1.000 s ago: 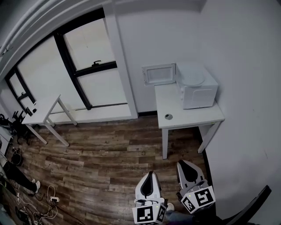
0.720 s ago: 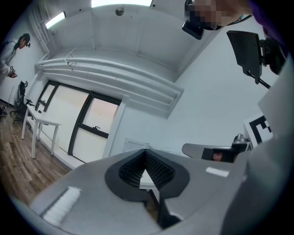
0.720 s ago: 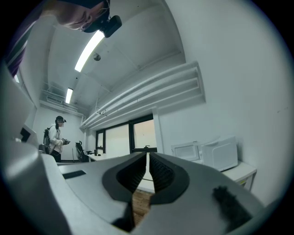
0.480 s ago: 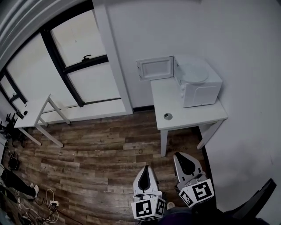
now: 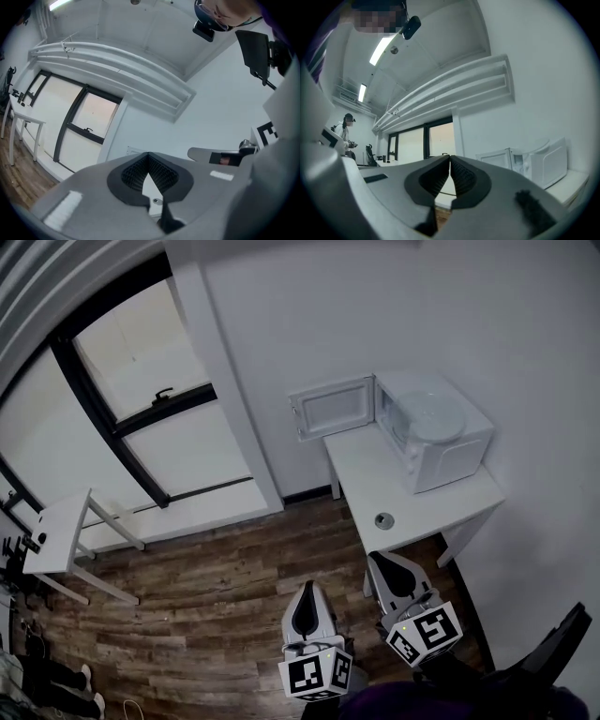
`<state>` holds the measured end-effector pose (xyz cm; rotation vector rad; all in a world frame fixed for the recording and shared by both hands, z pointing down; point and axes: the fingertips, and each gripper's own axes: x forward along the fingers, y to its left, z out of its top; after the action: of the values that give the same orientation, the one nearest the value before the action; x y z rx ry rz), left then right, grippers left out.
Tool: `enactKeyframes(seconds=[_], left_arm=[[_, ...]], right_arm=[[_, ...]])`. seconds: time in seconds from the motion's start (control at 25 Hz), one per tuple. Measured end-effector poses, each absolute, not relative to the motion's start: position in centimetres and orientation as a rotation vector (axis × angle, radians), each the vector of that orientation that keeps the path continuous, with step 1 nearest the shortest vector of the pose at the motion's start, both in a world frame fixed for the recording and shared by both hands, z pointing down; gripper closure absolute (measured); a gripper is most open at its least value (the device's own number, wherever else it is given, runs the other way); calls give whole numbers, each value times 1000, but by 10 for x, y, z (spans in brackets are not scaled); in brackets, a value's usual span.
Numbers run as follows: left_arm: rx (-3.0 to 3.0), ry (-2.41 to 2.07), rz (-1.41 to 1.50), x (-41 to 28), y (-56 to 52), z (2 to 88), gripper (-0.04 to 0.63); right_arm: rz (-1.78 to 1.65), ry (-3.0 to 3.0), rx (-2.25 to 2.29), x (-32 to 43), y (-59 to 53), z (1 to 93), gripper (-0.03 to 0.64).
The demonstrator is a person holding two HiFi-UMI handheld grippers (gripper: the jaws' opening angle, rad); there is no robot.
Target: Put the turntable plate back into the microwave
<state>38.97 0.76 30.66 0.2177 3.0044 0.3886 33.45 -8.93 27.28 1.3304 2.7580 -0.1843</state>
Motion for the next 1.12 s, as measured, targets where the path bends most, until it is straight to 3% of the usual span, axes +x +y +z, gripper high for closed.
enactKeyframes(seconds=[0.36, 0.68, 1.12], left_arm=[[169, 3063, 298, 352, 93, 319, 591], [112, 3065, 402, 308, 129, 335, 591], [275, 3118, 171, 220, 246, 344, 591]], right_arm=[[-150, 2841, 1196, 286, -26, 285, 606], [-135, 2935, 1041, 229, -8, 305, 604], [-217, 2938, 1070, 110, 117, 326, 606]])
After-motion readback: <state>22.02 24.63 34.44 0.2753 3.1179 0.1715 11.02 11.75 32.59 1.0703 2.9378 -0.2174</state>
